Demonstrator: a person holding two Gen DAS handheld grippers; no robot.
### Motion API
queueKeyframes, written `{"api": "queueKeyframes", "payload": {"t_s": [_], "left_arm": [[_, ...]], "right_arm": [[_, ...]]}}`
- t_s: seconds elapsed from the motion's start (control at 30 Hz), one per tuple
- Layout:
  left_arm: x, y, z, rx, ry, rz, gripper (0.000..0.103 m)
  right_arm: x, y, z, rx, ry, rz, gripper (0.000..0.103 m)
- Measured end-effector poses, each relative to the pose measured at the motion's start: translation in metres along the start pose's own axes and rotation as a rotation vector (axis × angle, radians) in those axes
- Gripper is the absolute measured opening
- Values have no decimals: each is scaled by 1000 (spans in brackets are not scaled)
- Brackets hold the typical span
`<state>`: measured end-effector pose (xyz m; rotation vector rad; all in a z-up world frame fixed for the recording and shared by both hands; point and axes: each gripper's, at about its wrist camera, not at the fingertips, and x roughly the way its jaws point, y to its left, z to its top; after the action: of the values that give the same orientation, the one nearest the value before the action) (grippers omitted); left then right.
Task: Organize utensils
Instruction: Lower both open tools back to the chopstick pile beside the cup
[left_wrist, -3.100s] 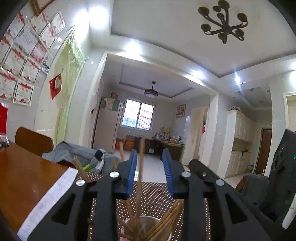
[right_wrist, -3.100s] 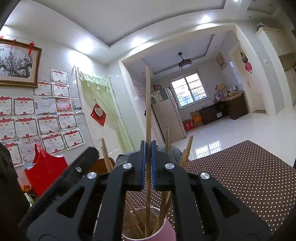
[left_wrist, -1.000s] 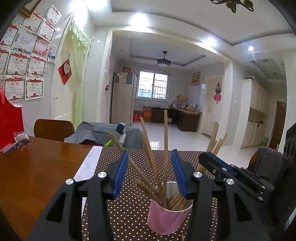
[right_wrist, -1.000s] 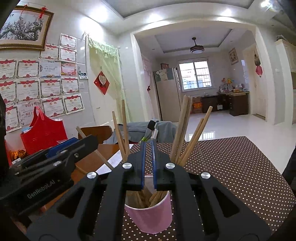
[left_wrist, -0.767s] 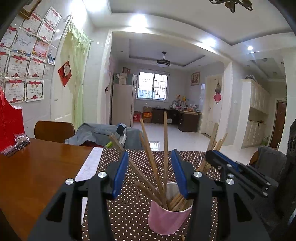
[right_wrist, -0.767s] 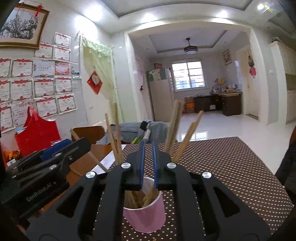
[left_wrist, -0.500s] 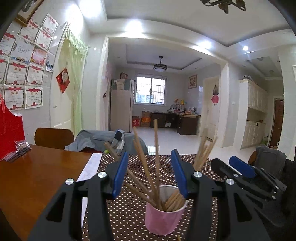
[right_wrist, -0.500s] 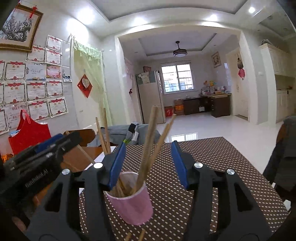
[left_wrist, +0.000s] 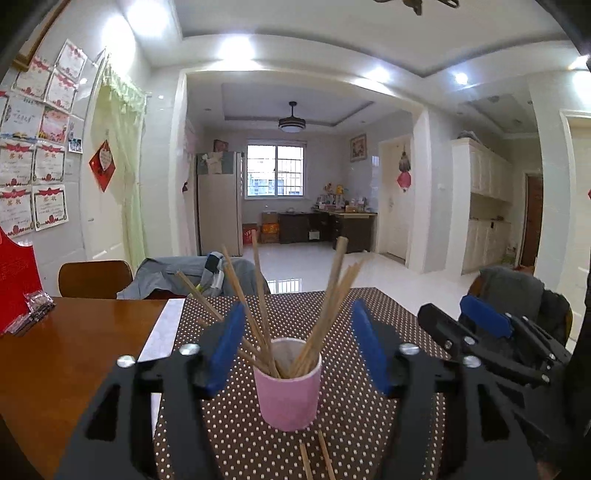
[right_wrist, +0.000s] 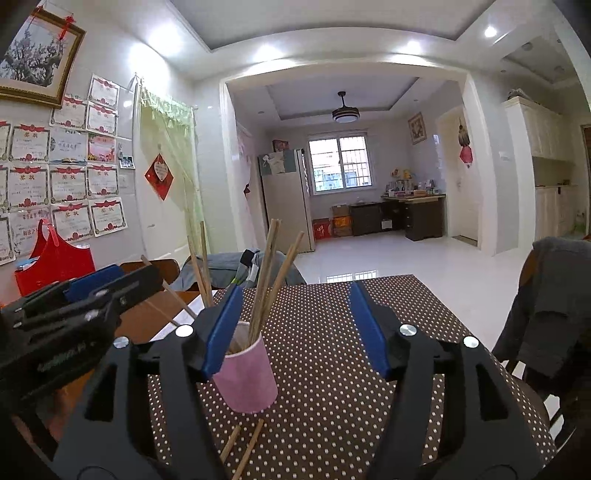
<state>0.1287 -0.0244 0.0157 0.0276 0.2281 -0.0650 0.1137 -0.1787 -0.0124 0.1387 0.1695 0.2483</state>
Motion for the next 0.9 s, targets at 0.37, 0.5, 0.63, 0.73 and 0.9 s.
{"api": "queueKeyframes", "payload": {"t_s": [0.37,0.5,0.63,0.73,0.9], "left_arm": [[-21,-8,-19,50,112,-1,61],[-9,-3,-32,21,251,-20,61],[8,1,-50,33,384,-32,61],[20,4,-67,52,474,-29,61],[43,5,-100,66,664,-48,61]], "right_arm": [[-12,-3,-13,-5,91,16,73],[-6,-5,-22,-18,178,20,76],[4,-9,-35,-30,285,22,76],[13,-13,-47,-18,373,28,76],[25,-16,-68,-7,494,32,76]]}}
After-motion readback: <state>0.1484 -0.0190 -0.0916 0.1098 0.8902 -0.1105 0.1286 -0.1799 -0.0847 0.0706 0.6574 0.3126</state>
